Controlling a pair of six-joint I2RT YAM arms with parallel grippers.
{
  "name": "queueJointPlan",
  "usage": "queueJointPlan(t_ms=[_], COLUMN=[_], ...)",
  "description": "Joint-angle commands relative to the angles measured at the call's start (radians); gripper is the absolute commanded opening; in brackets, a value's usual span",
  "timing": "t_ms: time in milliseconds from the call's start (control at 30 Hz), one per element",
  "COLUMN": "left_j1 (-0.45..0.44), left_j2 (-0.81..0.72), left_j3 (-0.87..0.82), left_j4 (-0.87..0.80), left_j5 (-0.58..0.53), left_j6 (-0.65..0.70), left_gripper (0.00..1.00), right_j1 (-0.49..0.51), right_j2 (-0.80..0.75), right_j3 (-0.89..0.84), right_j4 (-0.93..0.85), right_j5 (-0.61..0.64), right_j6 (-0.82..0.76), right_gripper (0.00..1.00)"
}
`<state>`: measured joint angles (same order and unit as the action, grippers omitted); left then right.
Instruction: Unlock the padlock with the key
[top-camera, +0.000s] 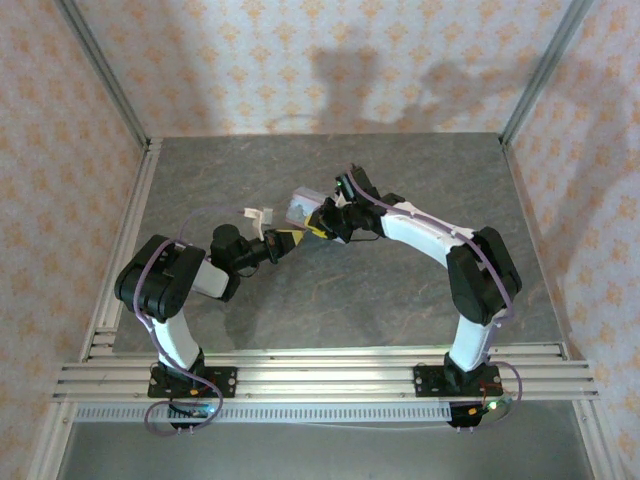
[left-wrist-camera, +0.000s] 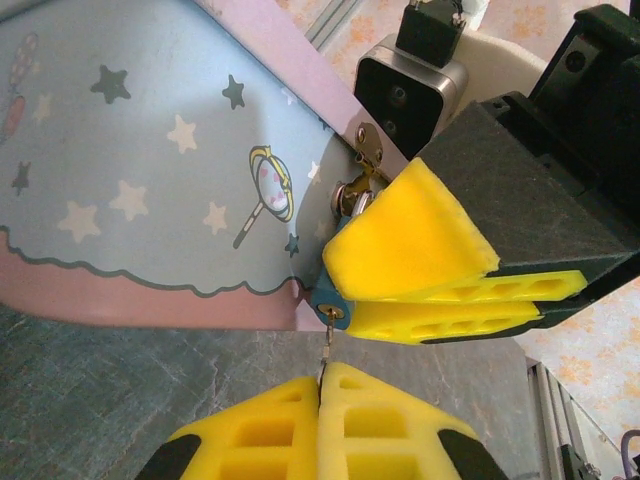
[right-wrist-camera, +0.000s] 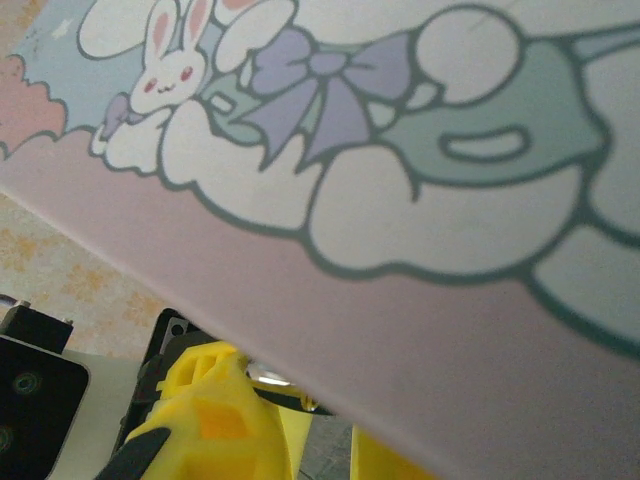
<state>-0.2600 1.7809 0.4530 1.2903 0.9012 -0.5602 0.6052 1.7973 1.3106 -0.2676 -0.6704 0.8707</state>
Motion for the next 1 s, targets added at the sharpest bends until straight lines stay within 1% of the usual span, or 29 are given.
queueJointPlan(t_ms=[0,167,400,967], left_j1=[0.007,0.007,0.007,-0.015], left_j2=[-0.003,-0.003,-0.035,-0.034], left_j3=[0.038,0.042,0.038,0.052], left_j4=[0.046,0.046,0.046,0.045], left_j5=[0.008,0.008,0.016,0.006], left_j6=[-0.015,-0.025,-0.039,-0.034], left_gripper=[0.0,0.0,0.0,0.0], right_j1=[0.007,0.007,-0.007,-0.011], right_j2=[-0.049,-0.048,-0.06,-0.061], right_j3=[-0.007,-0.015,-0.06,-0.07], right_j4=[0.052,0.071,0.148,0.177], right_j5=[-0.05,-0.065,-0.095,-0.126], right_j6=[0.007,0.019,0.073,0.102], right_gripper=[0.0,0.0,0.0,0.0])
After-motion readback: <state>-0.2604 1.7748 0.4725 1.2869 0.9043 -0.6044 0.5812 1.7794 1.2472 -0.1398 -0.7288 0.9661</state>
